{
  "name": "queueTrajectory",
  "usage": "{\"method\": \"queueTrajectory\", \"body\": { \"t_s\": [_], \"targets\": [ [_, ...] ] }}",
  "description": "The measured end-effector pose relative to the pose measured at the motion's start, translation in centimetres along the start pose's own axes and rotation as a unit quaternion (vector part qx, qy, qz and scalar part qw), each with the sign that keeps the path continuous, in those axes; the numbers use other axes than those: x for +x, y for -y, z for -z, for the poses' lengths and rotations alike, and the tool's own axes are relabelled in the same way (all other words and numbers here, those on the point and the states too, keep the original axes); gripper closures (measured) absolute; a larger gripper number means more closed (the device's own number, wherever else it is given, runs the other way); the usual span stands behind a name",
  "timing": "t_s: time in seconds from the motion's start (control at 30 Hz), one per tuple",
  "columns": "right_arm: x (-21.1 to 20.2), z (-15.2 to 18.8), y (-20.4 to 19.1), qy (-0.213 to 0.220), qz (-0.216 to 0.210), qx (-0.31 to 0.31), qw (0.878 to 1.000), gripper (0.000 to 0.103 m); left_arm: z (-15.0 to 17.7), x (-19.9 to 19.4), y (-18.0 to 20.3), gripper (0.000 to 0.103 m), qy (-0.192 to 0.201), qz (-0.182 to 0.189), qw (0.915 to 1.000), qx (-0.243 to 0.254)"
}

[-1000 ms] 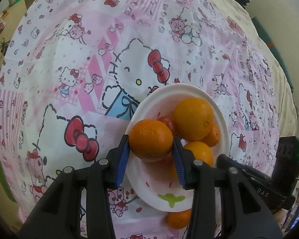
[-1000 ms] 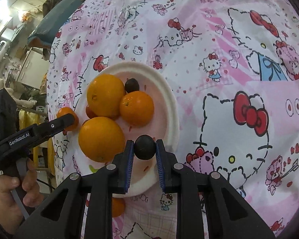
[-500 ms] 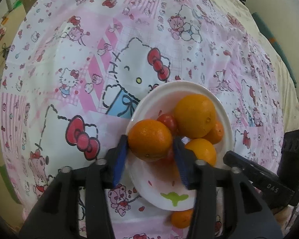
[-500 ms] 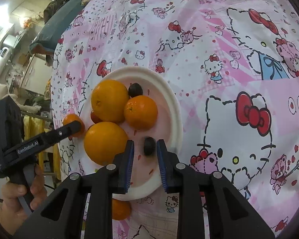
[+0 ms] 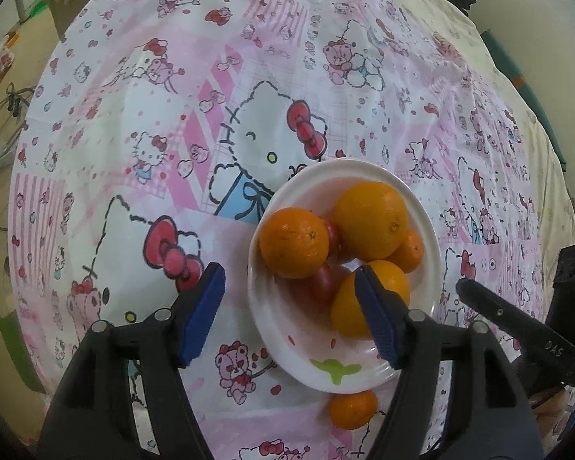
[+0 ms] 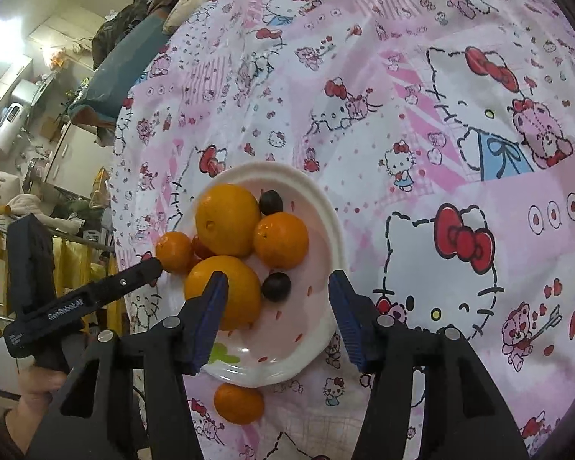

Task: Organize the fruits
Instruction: 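Lift both open tools away from the plate, then grasp the last tangerine with the right tool while the left tool grasps the green grape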

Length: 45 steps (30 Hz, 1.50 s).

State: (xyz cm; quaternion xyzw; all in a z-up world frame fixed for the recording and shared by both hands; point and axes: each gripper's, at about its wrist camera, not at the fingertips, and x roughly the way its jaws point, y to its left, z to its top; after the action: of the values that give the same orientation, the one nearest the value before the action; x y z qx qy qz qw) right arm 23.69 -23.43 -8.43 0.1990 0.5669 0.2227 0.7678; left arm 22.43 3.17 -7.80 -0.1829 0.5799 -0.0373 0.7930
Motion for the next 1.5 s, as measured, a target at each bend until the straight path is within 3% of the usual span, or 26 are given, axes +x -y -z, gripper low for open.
{"method": "queueTrajectory", "body": {
  "t_s": [0.6, 0.73, 0.87, 1.0, 1.2, 1.33, 1.5],
  "targets": [
    [-2.8, 2.0, -1.7, 0.018, 0.018, -0.008, 1.0, 0.046, 2.6, -4.0, 0.0, 0.036, 0.036, -0.013, 0.9989, 0.026],
    [-3.6, 2.9, -1.8, 0.022, 0.018, -0.005, 1.0, 0.046, 3.5, -5.3, 0.5, 0.027, 0.056, -0.025, 0.9973, 0.042],
    [-4.3, 3.9, -2.0, 0.024, 0.019, -0.005, 1.0, 0.046, 4.3, -6.2, 0.8, 0.026, 0.069, -0.042, 0.9946, 0.065],
    [-5.2, 4.9, -2.1, 0.026, 0.02, -0.006, 0.999, 0.046, 5.2, -6.9, 0.6, 0.01, 0.078, -0.05, 0.9928, 0.076],
    [-5.5, 7.2, -1.8, 0.021, 0.023, 0.002, 1.0, 0.045, 7.1, -7.6, 0.8, 0.009, 0.085, -0.068, 0.9896, 0.095],
    [-4.8, 9.0, -1.7, 0.011, 0.029, 0.01, 0.999, 0.028, 8.9, -9.1, 0.8, 0.009, 0.107, -0.098, 0.9855, 0.089],
    [-1.6, 11.0, -2.5, -0.039, 0.049, -0.002, 0.998, 0.027, 10.5, -10.3, 0.4, 0.009, 0.103, -0.104, 0.9859, 0.081]
  ]
}}
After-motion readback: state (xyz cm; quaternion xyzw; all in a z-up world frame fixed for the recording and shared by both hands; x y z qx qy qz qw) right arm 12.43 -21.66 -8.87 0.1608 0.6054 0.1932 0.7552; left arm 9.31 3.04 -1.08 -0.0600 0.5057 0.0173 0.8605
